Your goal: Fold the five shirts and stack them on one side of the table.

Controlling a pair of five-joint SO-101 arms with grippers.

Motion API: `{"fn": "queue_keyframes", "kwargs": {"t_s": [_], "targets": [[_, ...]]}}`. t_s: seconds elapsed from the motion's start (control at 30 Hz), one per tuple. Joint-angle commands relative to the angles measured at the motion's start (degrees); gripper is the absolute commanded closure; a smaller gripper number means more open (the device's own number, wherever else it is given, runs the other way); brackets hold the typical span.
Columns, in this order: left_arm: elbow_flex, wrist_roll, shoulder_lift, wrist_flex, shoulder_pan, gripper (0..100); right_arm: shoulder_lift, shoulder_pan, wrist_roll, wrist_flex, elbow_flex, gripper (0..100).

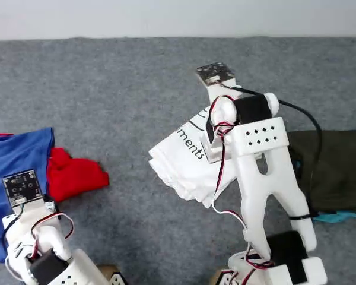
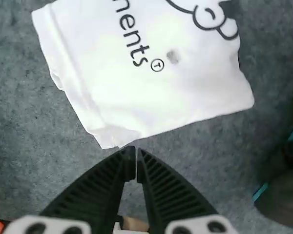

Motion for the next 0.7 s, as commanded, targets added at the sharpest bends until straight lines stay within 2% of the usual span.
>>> {"fn": "queue_keyframes", "kwargs": {"t_s": [0.0, 0.1, 0.3, 0.47, 0.67], "targets": [[-0.40, -0.62, -0.62, -0.62, -0.44, 81, -3.03, 0.57, -3.69, 1.10, -0.09, 99.0], [0.04, -0.62, -0.62, -0.70, -0.53, 81, -2.95, 0.84, -9.85, -0.66, 0.26, 99.0], [3.30, -0.70, -0.62, -0.97, -0.53, 81, -3.38, 4.26, -27.78, -4.53, 7.38, 99.0], [3.65, -0.70, -0.70, -2.37, -0.53, 81, -3.56, 5.14, -31.30, -4.70, 17.41, 99.0], [3.65, -0.79, -0.62, -6.42, -0.44, 81, -3.03, 9.63, -31.91, -8.48, 17.67, 99.0]]}}
